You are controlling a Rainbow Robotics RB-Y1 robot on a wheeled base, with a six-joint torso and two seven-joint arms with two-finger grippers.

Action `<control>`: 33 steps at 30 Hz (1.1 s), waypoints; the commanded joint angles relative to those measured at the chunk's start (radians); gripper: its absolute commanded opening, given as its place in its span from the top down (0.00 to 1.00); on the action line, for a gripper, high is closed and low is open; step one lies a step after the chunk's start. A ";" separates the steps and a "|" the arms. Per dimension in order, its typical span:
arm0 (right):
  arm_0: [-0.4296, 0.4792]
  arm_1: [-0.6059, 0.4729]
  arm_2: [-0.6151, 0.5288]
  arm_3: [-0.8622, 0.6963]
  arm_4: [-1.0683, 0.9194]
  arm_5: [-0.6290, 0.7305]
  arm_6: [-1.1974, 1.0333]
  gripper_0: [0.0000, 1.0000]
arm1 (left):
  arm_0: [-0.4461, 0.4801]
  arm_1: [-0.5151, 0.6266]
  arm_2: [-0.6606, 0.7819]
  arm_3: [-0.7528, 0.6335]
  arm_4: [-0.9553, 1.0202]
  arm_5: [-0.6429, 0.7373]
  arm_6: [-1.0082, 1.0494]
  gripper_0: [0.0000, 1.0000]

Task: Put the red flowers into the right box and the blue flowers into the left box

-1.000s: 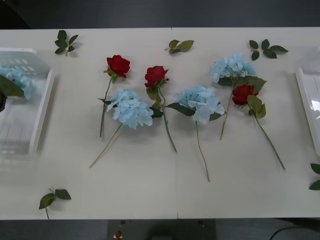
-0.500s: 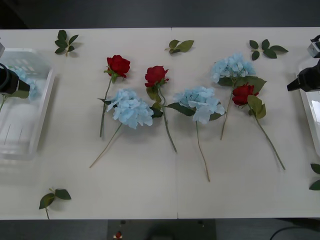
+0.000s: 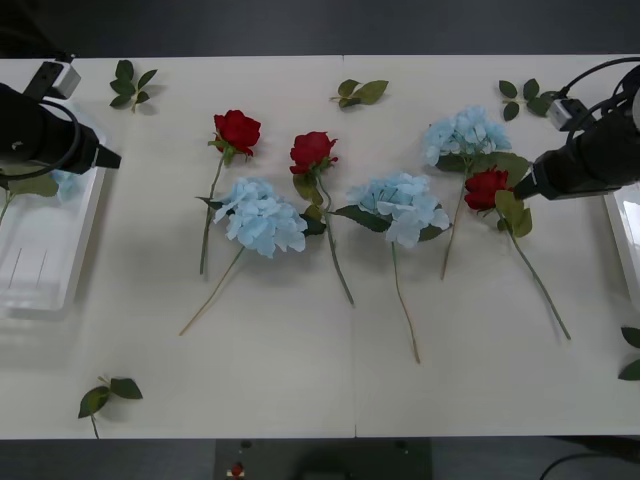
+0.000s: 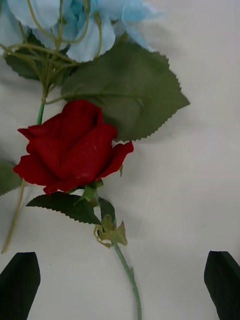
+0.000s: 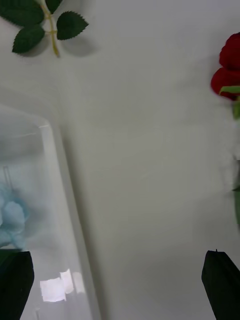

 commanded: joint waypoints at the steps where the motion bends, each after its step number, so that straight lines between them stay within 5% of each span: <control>1: 0.012 -0.033 0.078 -0.092 0.104 -0.048 -0.095 0.04 | -0.076 -0.043 -0.033 -0.016 -0.018 -0.002 0.121 0.03; 10: 0.015 -0.005 0.233 -0.112 0.234 -0.191 -0.190 0.04 | -0.147 -0.102 -0.243 -0.013 -0.133 -0.099 0.316 0.02; 33: 0.015 0.076 0.318 -0.017 0.308 -0.309 -0.172 0.04 | -0.348 -0.346 -0.279 0.375 -0.335 -0.128 0.333 0.03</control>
